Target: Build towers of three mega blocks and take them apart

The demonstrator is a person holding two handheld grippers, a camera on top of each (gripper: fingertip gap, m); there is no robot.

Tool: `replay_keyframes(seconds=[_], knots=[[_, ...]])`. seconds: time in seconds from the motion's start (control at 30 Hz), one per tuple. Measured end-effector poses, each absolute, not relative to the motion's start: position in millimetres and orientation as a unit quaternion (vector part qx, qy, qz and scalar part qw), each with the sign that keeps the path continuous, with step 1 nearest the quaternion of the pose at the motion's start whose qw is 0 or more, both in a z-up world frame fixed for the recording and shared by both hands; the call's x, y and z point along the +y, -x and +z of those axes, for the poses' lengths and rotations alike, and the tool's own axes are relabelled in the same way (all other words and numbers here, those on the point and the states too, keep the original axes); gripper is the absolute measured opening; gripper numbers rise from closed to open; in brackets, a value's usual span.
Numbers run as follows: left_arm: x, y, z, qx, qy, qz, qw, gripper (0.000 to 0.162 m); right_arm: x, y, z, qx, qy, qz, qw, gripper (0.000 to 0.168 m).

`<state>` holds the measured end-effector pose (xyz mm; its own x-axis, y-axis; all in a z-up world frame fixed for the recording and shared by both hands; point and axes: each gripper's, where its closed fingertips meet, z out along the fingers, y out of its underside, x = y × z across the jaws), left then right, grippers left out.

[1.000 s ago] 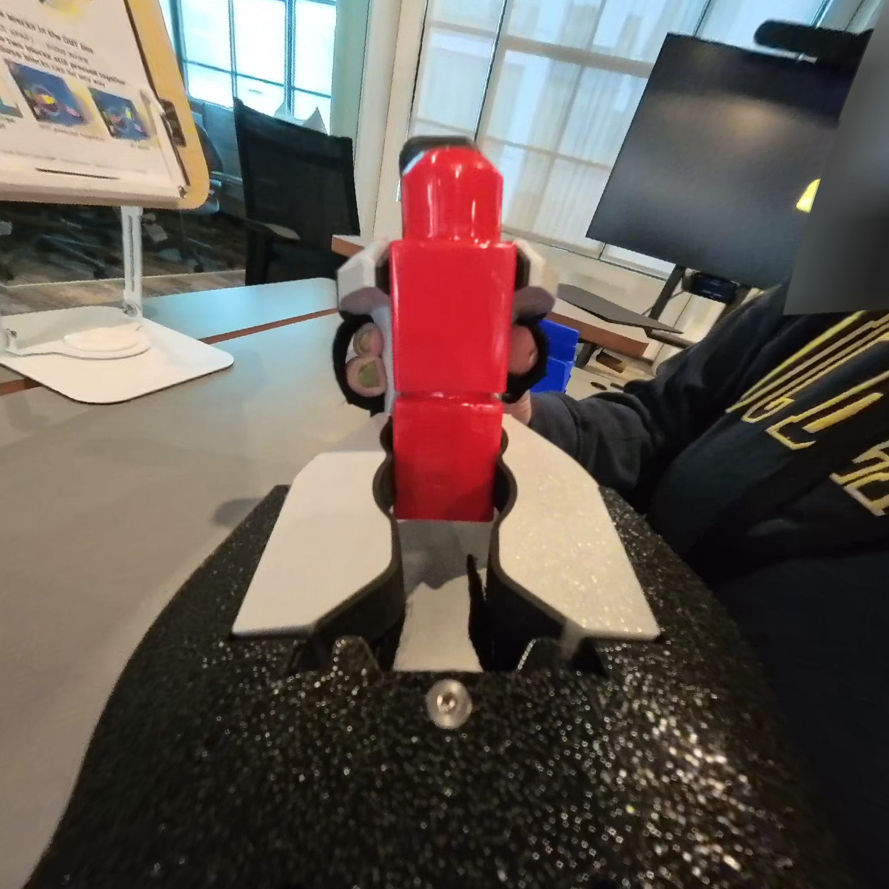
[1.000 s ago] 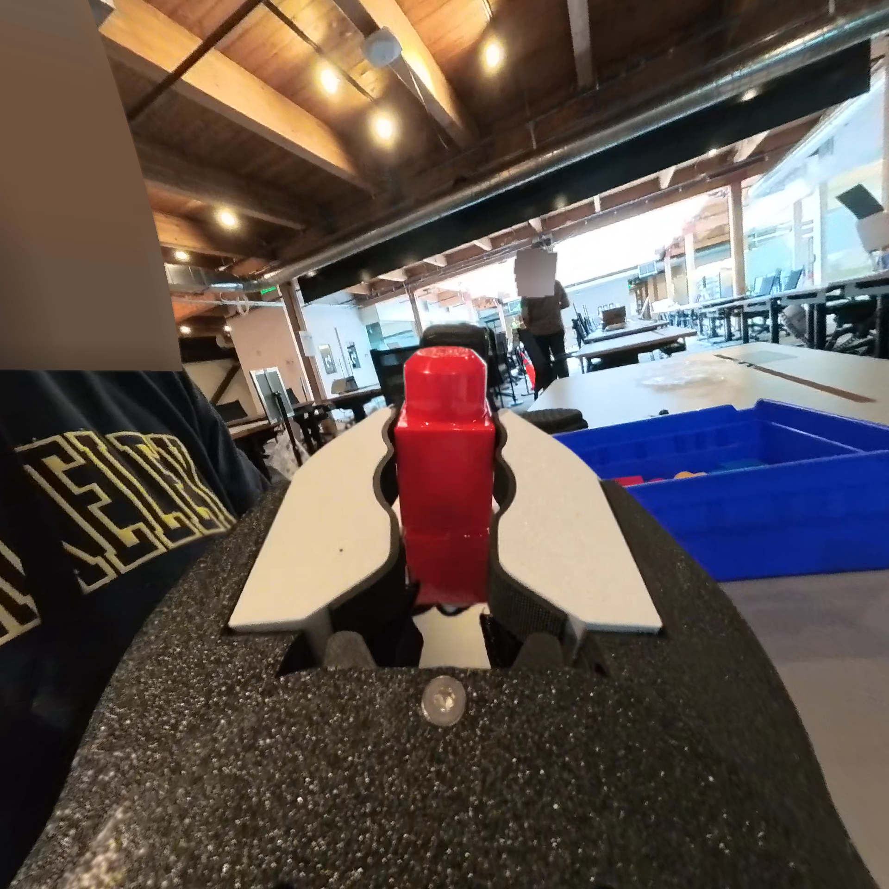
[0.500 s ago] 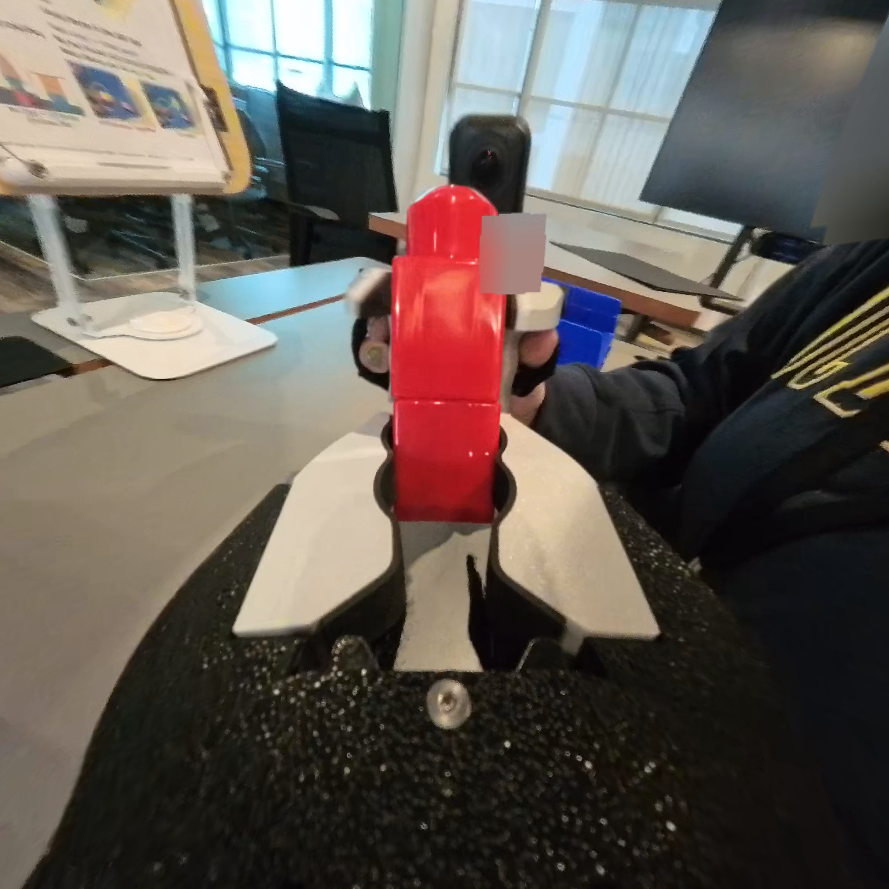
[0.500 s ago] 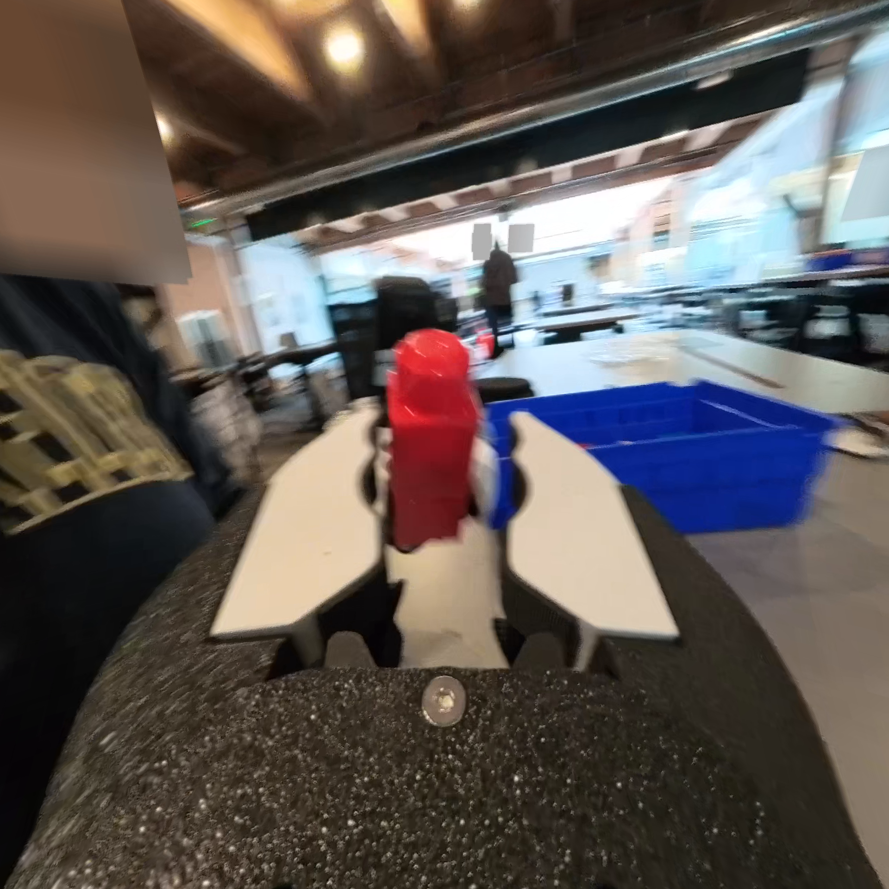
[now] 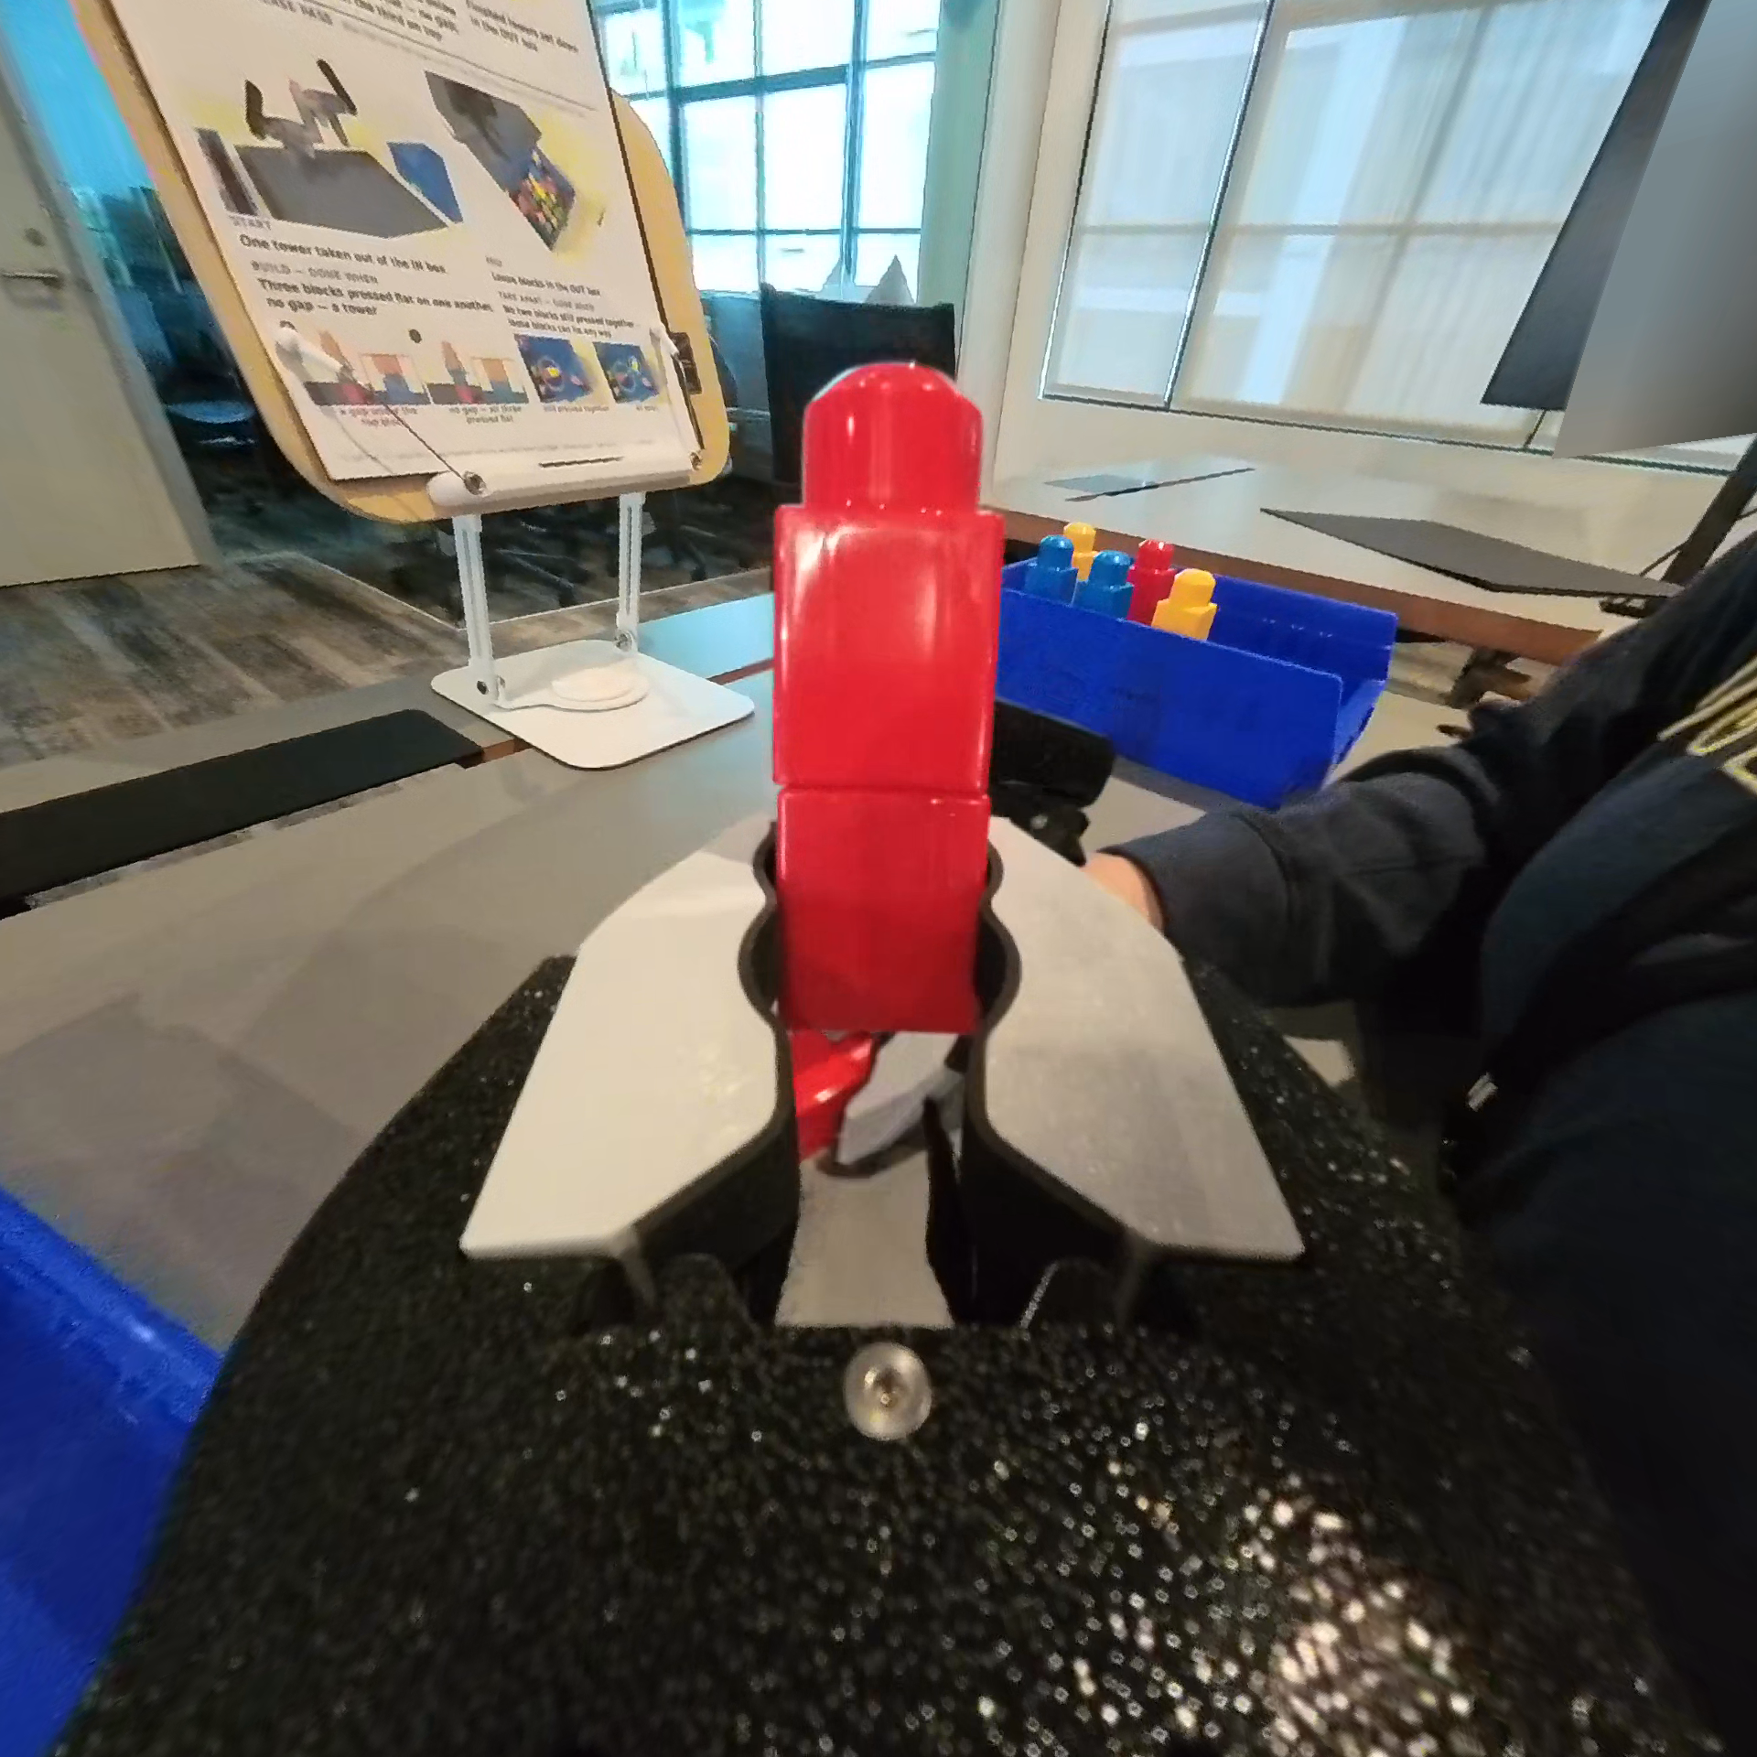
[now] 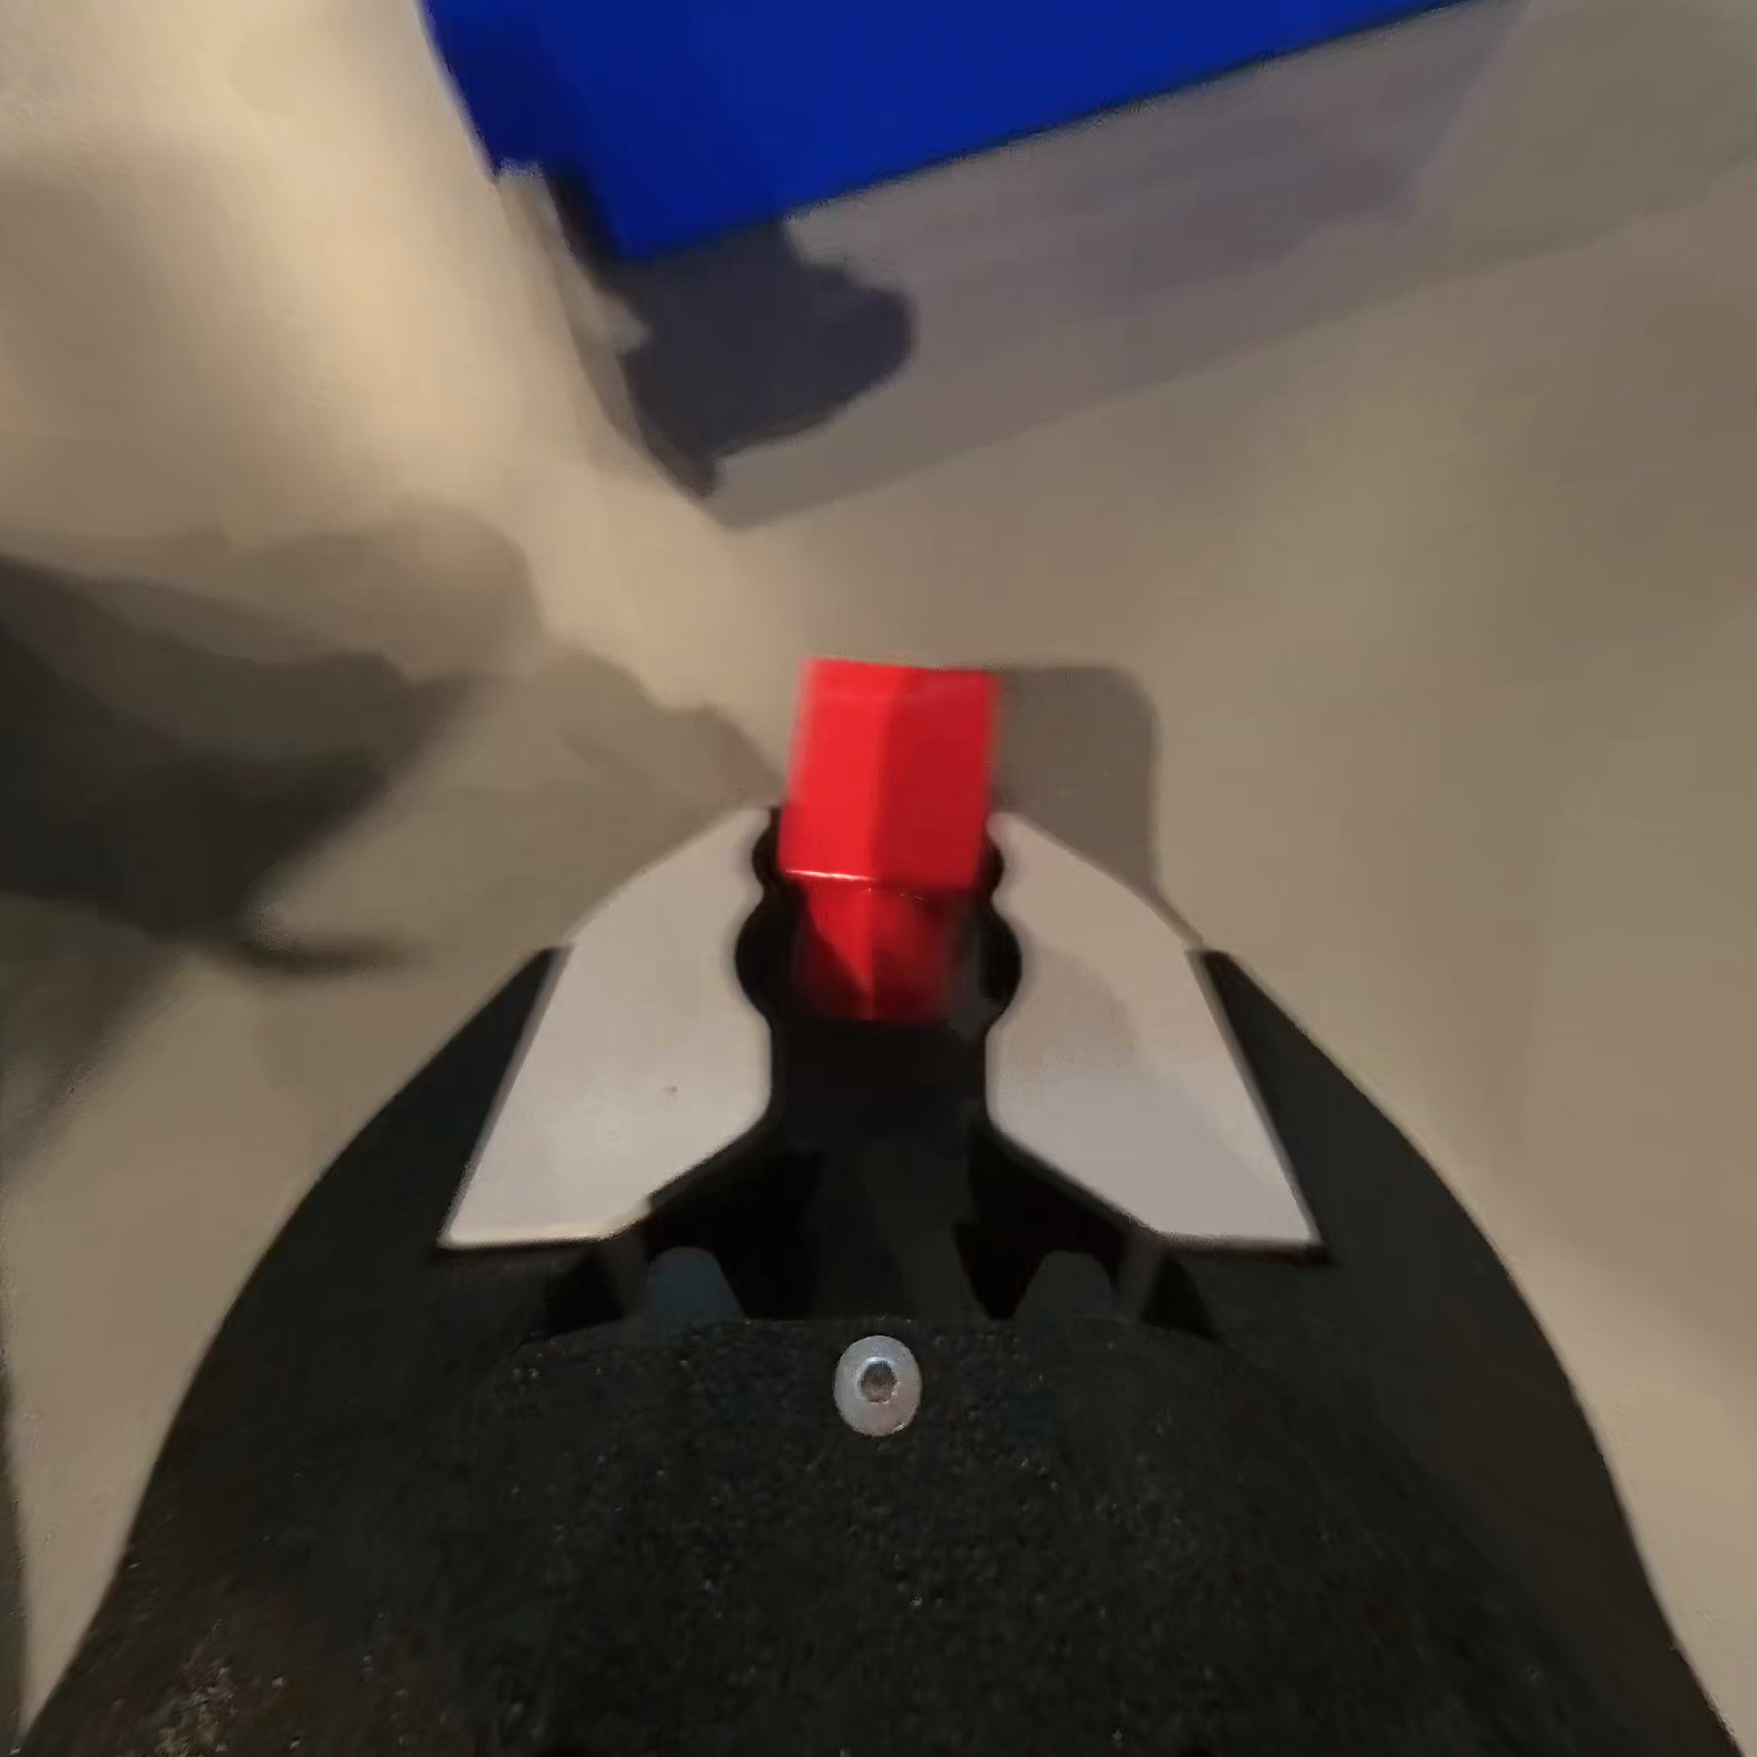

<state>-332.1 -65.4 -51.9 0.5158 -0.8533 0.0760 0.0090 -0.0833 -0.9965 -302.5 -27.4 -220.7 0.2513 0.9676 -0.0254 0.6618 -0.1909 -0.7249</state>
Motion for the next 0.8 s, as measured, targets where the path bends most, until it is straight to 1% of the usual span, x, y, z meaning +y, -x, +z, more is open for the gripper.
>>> replay_keyframes(seconds=[0.03,0.1,0.23,0.3,0.33,0.43,0.6,0.8], knots=[[-65.5,330.7,-53.2,0.334,0.641,-0.362,0.589,0.036,-27.5,301.3,-218.6,-0.562,0.725,0.253,0.306,0.037],[-64.0,328.3,-57.1,0.341,0.647,-0.353,0.583,0.036,-22.3,289.2,-200.7,-0.574,0.71,0.246,0.325,0.037],[-57.3,320.3,-78.2,0.376,0.683,-0.297,0.552,0.036,-20.3,248.4,-118.6,-0.612,0.637,0.26,0.391,0.036],[-54.1,312.4,-92.6,0.411,0.697,-0.249,0.532,0.036,-25.8,228.9,-88.2,-0.645,0.606,0.235,0.401,0.036],[-52.7,307.8,-99.8,0.432,0.702,-0.222,0.52,0.036,-29.2,221.0,-80.8,-0.665,0.599,0.215,0.391,0.036],[-51.9,291.2,-118.8,0.499,0.701,-0.159,0.485,0.036,-36.8,208.0,-78.0,-0.713,0.587,0.151,0.352,0.036],[-51.6,272.3,-139.1,0.566,0.69,-0.102,0.44,0.036,-52.1,199.2,-99.8,-0.758,0.585,0.107,0.269,0.036],[-53.9,260.8,-146.8,0.602,0.679,-0.085,0.413,0.036,-56.2,196.8,-116.3,-0.77,0.589,0.072,0.235,0.036]])
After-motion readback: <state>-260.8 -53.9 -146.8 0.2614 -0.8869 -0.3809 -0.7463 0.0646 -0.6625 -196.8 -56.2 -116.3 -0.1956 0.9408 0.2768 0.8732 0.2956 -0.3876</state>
